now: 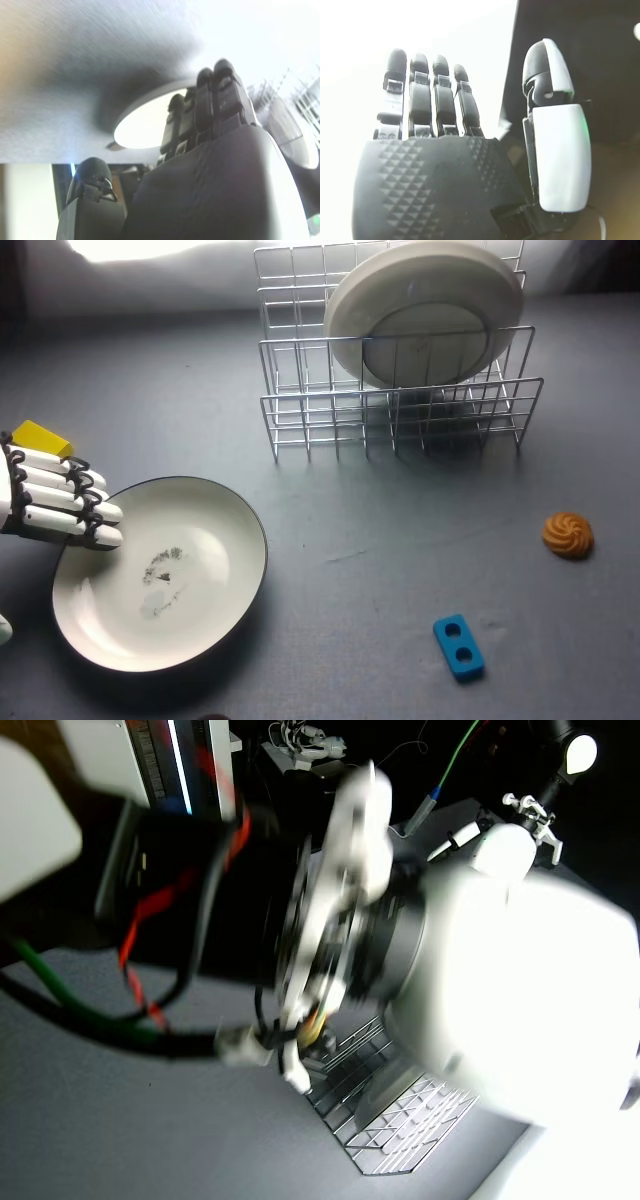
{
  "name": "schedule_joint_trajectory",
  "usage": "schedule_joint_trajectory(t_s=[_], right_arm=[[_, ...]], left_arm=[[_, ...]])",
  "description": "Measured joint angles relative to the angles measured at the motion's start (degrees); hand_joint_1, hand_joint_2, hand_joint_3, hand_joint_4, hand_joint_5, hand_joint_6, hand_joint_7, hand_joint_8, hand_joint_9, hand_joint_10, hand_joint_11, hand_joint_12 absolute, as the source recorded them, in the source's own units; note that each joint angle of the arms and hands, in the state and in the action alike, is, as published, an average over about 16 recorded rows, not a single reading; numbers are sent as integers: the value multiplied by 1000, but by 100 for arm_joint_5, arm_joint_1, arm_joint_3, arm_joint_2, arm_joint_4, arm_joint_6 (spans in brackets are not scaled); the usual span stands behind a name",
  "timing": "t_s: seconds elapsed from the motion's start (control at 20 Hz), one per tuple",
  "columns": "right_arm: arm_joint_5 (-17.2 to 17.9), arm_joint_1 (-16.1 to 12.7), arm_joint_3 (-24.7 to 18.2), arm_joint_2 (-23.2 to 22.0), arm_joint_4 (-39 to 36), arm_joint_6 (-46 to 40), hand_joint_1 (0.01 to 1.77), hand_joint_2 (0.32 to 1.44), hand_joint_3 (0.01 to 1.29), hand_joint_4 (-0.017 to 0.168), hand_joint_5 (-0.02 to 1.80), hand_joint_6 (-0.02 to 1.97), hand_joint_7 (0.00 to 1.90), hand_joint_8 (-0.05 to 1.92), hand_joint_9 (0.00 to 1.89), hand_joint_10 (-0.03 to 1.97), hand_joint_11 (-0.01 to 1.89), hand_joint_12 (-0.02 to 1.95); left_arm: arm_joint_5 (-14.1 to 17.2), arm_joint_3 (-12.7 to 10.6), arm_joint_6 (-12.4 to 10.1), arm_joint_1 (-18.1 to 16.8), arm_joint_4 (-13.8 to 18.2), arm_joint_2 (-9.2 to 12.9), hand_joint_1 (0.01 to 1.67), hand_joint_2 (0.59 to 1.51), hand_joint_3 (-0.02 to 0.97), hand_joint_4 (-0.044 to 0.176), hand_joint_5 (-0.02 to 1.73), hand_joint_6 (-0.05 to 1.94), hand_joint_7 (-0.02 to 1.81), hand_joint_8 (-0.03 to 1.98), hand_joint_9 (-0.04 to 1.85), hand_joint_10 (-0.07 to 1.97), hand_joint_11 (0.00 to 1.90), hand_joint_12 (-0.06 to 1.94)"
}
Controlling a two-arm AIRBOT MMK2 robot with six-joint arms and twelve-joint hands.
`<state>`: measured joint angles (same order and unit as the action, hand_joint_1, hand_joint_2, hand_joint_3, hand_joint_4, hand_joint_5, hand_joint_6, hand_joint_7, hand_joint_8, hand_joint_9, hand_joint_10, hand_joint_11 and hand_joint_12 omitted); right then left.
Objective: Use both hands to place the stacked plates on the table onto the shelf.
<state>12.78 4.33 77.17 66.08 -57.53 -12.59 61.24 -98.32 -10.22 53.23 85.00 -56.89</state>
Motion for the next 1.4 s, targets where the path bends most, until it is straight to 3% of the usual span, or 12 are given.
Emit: schedule_joint_trajectory(t_s=[0.15, 0.3, 0.55, 0.9, 1.15, 1.4], right_arm=[[7, -108, -485, -85, 226, 967, 970, 967, 13, 0, 120, 16, 125, 19, 121, 5, 15, 288], [-32, -91, -1012, -173, 903, 2294, 1034, 928, 13, 1, 52, 16, 51, 19, 53, 5, 17, 103], [-64, 148, -1779, -283, 2303, 4508, 1123, 890, 14, 3, 18, 15, 10, 19, 18, 5, 20, -21], [130, 791, -2440, -350, 4427, 7235, 1130, 913, 14, 4, 20, 15, 11, 19, 22, 5, 21, -21], [414, 1336, -2693, -305, 5176, 8240, 1127, 926, 13, 3, 20, 15, 14, 19, 22, 5, 22, -12], [672, 1862, -2848, -157, 5790, 9060, 1155, 938, 13, 3, 20, 15, 17, 20, 23, 5, 25, 0]], left_arm=[[-54, 21, -92, 159, -103, -12, 22, 1121, 13, -1, 86, 11, 28, -18, 98, 25, 17, 154], [-102, 41, -212, 328, -240, -20, 22, 1123, 13, -2, 87, 7, 14, -21, 101, 27, 17, 156], [-115, 28, -443, 615, -547, -54, 23, 1125, 13, -3, 87, 6, -4, -24, 101, 22, 16, 162], [-37, -72, -733, 916, -962, -130, 23, 1132, 13, -2, 87, 11, -8, -24, 93, 7, 14, 146], [38, -163, -818, 974, -1053, -179, 23, 1134, 12, 0, 85, 17, -8, -24, 87, -2, 13, 147], [88, -239, -809, 835, -892, -204, 23, 1135, 12, 1, 86, 17, -8, -24, 91, 2, 13, 143]])
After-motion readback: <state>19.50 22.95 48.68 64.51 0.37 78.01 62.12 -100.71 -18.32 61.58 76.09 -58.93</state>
